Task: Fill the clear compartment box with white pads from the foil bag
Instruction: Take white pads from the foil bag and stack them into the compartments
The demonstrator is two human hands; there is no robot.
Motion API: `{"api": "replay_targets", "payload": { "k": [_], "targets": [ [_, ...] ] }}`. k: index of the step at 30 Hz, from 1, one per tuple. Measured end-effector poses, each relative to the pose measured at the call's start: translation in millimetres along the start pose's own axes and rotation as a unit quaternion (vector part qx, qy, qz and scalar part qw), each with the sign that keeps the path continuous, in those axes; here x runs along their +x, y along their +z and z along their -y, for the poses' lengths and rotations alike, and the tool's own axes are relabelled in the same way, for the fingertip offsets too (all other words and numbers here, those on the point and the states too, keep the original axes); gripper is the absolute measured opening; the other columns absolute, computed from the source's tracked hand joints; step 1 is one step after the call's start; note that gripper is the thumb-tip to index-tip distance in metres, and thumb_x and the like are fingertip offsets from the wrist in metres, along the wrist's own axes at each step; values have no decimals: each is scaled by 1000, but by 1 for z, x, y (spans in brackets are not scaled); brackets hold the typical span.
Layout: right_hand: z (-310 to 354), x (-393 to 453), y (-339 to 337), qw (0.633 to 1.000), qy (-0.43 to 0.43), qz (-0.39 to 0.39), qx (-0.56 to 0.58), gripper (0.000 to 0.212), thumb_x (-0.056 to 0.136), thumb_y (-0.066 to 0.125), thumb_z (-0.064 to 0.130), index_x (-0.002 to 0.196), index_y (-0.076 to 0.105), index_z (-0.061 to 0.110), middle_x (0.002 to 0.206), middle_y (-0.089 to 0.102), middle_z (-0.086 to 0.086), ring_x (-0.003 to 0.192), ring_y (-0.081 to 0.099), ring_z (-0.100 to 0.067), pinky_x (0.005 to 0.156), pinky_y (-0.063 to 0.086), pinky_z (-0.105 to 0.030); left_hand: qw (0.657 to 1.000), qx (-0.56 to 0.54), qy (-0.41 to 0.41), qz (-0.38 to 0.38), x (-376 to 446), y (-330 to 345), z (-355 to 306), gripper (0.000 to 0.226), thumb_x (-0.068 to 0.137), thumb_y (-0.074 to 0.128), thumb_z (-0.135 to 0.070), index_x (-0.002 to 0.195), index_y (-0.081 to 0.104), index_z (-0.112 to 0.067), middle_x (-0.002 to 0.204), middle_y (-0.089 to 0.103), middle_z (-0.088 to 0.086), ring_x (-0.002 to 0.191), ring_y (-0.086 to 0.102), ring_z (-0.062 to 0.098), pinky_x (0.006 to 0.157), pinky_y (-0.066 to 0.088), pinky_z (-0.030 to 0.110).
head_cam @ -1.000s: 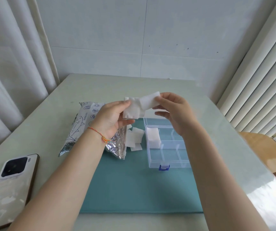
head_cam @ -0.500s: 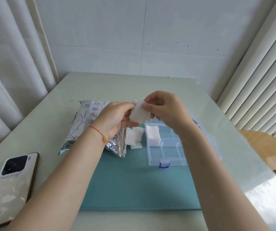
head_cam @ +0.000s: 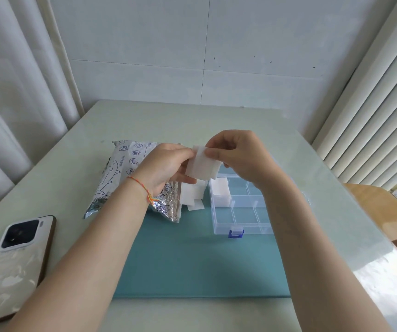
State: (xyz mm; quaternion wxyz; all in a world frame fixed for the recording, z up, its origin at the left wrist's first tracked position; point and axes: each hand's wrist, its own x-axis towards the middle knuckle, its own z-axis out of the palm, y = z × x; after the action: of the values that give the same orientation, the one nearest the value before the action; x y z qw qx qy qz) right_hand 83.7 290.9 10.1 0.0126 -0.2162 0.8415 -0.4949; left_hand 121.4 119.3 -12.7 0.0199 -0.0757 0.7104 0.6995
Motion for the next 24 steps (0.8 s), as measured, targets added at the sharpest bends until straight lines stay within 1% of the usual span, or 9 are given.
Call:
{"api": "replay_targets", "payload": {
  "k": [4,7,9,11,14,17,19,22,24],
  "targets": [
    [-1,1,3,1000,-8,-9,-5,3,85,73,15,86,73,13,76,67,-1,52,46,0,56,42,-16,1000,-24,-14,12,-1,1,-1,21,96,53,-10,105,65,5,91,67,21,69,70,25,54,59,31],
    [-1,1,3,1000,-11,-13,-4,2,85,73,15,86,73,13,77,68,-1,54,47,0,56,42,-16,999,-43,-19,16,-1,1,-2,19,96,53,-10,102,65,5,86,69,19,66,70,23,54,59,31],
    [-1,1,4,1000,-13,-15,-6,1,85,73,15,85,73,14,77,68,-3,57,48,-4,58,43,-19,998,-49,-20,18,-2,1,-3,18,96,53,-9,100,65,3,83,69,17,66,70,23,54,59,31],
    [-2,2,5,1000,-15,-18,-12,1,84,73,15,84,73,14,80,69,-11,61,48,-9,60,43,-25,998,-55,-22,20,-1,1,-3,19,96,52,-10,101,65,4,82,70,17,66,70,23,55,59,32],
    [-4,2,7,999,-20,-28,-25,2,84,74,17,82,72,16,84,69,-16,64,50,-14,62,45,-31,998,-57,-17,32,-1,1,-2,21,96,55,-15,102,67,2,86,72,17,72,70,24,59,60,32],
    [-5,3,8,999,-21,-36,-35,4,84,74,19,82,71,17,73,65,-12,61,48,-12,60,44,-29,998,-19,19,49,-3,1,1,19,93,62,-13,105,69,0,94,71,17,80,69,23,63,60,29],
    [-5,3,9,998,-14,-47,-29,6,83,74,21,84,69,16,66,60,-3,56,46,-10,56,42,-25,999,-17,29,36,-2,1,3,16,93,60,-6,105,67,0,96,69,17,81,67,23,62,60,28],
    [-5,4,10,998,8,-66,-21,10,85,71,22,87,64,15,70,66,-2,52,51,-8,51,42,-19,999,-33,28,4,0,2,3,14,94,57,-4,105,67,-2,99,67,19,83,66,26,61,60,28],
    [-6,5,10,997,29,-73,-5,9,87,67,22,90,63,14,77,70,-4,51,55,-8,51,44,-21,998,-58,23,-16,1,1,2,15,95,55,-3,105,66,0,101,67,21,84,66,29,61,60,30]
  ]
}}
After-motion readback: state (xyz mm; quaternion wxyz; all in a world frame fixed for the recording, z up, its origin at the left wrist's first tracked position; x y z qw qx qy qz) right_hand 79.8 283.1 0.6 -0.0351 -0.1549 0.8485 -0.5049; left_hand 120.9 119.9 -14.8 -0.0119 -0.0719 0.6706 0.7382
